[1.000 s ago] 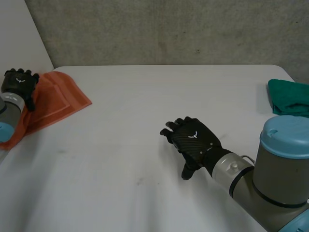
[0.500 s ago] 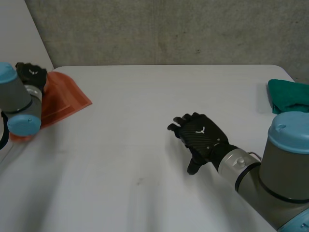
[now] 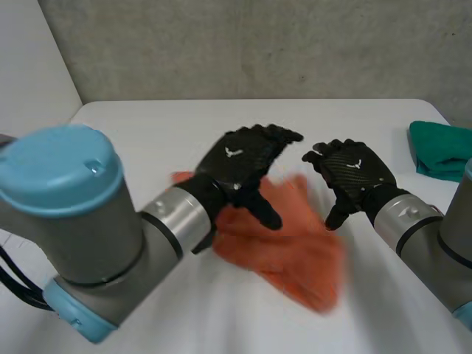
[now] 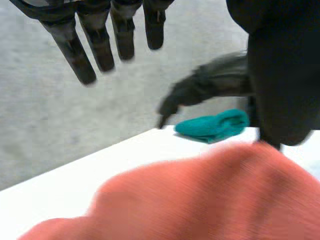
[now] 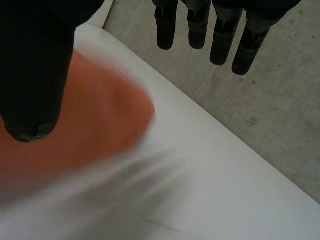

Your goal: Fold the laundry.

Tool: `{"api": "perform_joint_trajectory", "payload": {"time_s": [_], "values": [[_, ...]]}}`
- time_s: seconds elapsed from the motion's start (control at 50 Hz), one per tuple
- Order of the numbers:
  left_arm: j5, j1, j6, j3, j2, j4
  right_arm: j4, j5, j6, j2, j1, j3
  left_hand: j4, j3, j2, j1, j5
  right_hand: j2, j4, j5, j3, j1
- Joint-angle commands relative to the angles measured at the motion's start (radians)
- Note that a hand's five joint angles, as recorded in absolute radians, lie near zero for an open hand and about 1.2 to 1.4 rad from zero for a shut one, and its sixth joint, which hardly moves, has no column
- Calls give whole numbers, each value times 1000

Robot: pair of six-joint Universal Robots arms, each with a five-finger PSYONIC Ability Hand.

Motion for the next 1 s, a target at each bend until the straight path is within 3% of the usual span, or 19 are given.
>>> {"api": "perform_joint_trajectory", "payload": {"time_s": [0.02, 0.08, 0.18, 0.36, 0.46, 0.58, 0.72, 0.8, 0.82, 0.86, 1.0], "values": [[-38, 31, 96, 36, -49, 6, 9, 1, -4, 1, 0, -6, -114, -125, -117, -39, -116, -44, -58, -64, -39, -28], [-64, 132, 166, 39, -58, 5, 18, 0, -4, -2, -2, -17, -114, -125, -117, -39, -116, -44, -58, -64, -39, -28], [-61, 218, 220, 40, -64, 5, 98, -2, -10, -18, 0, -43, -114, -125, -117, -39, -116, -44, -58, -64, -39, -28], [-20, 221, 254, 109, -222, -13, 322, -15, -34, -10, 15, -111, -113, -124, -116, -38, -116, -44, -58, -64, -39, -28], [48, 199, 311, 160, -303, -47, 314, -5, -96, -4, 16, -92, -78, -89, -81, -3, -80, -44, -58, -64, -39, -28], [40, 165, 355, 206, -369, -93, 274, -15, -110, 2, 15, -71, 25, 13, 22, 100, 22, -44, -58, -64, -39, -28], [-9, 160, 361, 229, -417, -93, 228, -8, -119, 64, 16, -63, 248, 236, 245, 323, 245, -44, -58, -64, -39, -28], [-55, 160, 361, 257, -445, -92, 228, -6, -119, 73, 16, -63, 632, 620, 629, 707, 629, -44, -58, -64, -39, -28], [-79, 159, 363, 269, -448, -92, 225, -6, -119, 73, 13, -63, 868, 857, 865, 943, 866, -44, -58, -64, -39, -28], [-101, 156, 363, 280, -446, -92, 224, -6, -119, 74, 7, -63, 1093, 1081, 1090, 1168, 1090, -44, -58, -64, -39, -28], [-156, 129, 363, 323, -417, -90, 222, -5, -105, 70, 1, -80, 1108, 1097, 1105, 1183, 1105, -44, -58, -64, -39, -28]]}}
